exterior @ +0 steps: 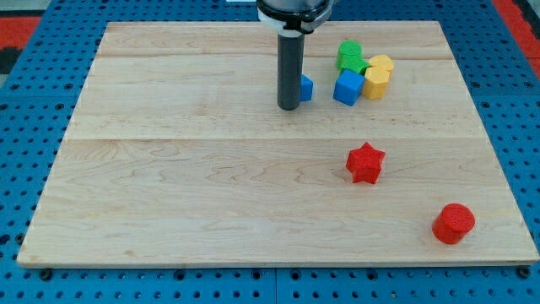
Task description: Push the blue triangle closer to group of blocks
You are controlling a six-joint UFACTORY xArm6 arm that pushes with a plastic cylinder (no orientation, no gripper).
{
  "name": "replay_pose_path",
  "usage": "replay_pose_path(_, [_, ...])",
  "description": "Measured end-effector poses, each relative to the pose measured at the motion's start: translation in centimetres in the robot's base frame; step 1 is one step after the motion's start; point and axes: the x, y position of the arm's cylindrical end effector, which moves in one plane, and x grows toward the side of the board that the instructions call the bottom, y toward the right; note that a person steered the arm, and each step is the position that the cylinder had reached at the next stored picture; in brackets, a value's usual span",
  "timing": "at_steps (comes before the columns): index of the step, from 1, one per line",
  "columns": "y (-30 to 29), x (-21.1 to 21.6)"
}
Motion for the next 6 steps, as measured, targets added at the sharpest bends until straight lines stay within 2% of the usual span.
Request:
replay_pose_path(3, [-0.9,-4.2])
replay_pose_path(6, [3.2,-4.9])
